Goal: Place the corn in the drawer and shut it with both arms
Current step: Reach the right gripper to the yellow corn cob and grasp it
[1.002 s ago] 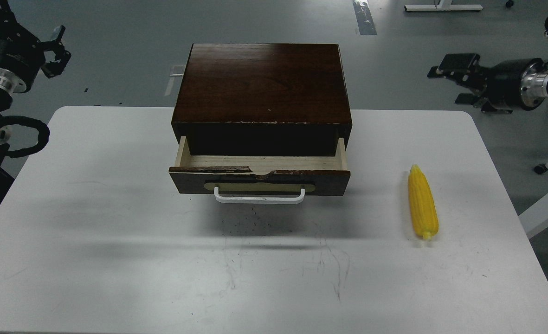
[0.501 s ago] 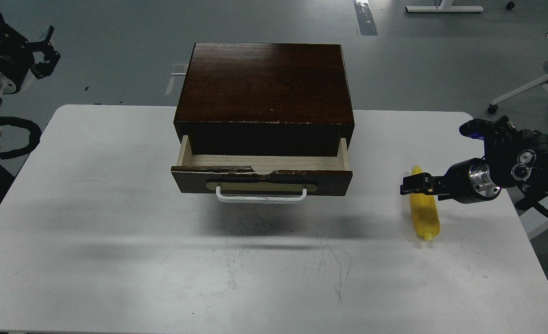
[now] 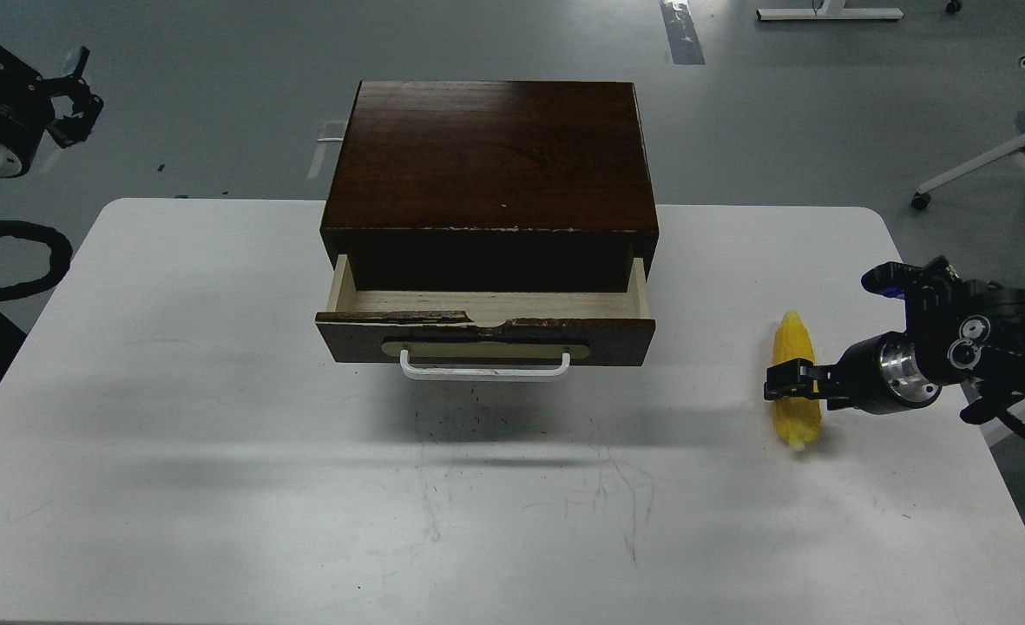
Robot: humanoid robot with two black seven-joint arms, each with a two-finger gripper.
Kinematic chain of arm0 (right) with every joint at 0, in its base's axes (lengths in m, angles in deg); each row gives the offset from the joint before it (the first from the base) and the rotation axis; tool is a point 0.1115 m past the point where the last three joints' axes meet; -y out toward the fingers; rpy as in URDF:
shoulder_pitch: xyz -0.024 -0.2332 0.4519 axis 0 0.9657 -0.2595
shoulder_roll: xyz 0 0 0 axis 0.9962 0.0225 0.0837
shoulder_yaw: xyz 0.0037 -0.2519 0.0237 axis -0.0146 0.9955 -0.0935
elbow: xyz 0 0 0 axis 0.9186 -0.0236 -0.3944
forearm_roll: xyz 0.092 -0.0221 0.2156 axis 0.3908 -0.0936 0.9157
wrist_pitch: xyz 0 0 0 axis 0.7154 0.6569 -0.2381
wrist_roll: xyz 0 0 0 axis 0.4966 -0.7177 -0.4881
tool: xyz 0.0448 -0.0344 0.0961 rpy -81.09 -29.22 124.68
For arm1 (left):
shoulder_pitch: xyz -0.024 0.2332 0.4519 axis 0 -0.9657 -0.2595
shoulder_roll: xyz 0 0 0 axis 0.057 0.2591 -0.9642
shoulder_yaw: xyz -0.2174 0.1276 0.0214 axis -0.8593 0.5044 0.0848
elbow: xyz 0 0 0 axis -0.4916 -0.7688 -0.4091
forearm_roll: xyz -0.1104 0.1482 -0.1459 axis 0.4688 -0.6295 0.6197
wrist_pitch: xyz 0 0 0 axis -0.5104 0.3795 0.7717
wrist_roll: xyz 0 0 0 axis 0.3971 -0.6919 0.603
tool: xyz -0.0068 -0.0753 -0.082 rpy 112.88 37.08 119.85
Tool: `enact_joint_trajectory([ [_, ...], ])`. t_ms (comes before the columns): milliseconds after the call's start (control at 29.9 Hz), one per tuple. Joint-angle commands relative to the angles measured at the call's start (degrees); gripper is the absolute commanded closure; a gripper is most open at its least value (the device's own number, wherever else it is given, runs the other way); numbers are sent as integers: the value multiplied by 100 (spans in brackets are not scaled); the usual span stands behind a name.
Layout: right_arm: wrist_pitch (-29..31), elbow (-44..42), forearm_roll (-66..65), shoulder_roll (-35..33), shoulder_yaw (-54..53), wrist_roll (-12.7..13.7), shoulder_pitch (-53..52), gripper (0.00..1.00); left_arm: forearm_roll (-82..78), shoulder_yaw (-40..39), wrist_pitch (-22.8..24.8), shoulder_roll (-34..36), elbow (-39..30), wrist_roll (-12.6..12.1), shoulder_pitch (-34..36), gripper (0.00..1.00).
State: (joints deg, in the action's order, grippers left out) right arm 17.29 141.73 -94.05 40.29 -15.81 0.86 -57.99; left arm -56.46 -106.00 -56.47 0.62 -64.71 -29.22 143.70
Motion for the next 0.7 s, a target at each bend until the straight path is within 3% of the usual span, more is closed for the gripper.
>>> enact_joint_trajectory([
  [0,0,-14,-10,27,4,3,4,55,-9,5,0,-2,0,0,-18,2],
  [67,0,-23,-10,19,4,-5,4,65,-9,5,0,-11,0,0,-18,2],
  [200,0,-23,-10,-7,4,-5,-58,76,-9,5,0,-20,0,-8,-18,2],
  [434,-5,21,-290,-586,-14,-58,-882,79,-53,13,0,-2,0,-17,-1,2],
  [601,-57,73,-529,-842,-66,-93,-1726,86,-53,22,0,15,0,-17,-1,2],
  [668,-381,204,-974,-799,-66,-111,-2139,87,-53,40,0,59,0,-70,-10,2],
])
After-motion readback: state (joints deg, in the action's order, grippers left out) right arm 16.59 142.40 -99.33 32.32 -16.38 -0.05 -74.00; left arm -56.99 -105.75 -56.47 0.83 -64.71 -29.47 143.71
